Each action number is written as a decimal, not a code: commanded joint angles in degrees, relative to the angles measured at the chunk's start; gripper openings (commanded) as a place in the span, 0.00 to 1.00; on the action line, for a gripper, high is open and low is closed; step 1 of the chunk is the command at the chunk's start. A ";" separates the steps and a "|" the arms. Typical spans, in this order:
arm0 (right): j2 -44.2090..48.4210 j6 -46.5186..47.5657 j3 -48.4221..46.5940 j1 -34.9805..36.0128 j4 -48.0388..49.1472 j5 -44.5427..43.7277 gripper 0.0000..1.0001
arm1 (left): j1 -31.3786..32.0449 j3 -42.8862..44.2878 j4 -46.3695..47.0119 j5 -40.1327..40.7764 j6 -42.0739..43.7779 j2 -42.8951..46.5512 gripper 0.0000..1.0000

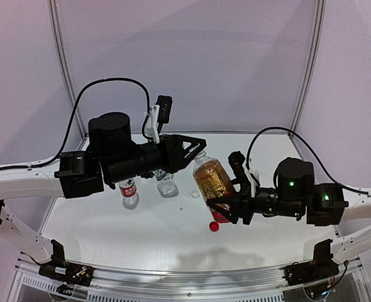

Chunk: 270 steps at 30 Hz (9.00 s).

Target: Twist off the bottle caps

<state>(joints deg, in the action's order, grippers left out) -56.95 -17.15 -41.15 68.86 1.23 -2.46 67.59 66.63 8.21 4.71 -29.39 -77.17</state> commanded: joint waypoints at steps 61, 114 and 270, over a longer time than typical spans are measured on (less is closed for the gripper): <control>3.17 -0.79 1.97 -0.92 8.03 22.02 0.00 | -1.35 -6.46 10.68 -18.77 9.17 7.01 0.67; -0.25 -3.14 -1.52 -0.89 -5.32 -13.02 0.00 | 4.07 1.96 -1.41 10.14 0.51 -0.86 0.06; 4.87 -1.00 1.94 -0.92 1.84 -1.23 0.00 | -1.38 4.47 -1.44 -6.73 5.71 -2.37 0.72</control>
<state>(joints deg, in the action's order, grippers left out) -52.18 -18.68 -38.11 68.05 2.09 -4.47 66.78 68.69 6.13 0.99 -22.22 -78.04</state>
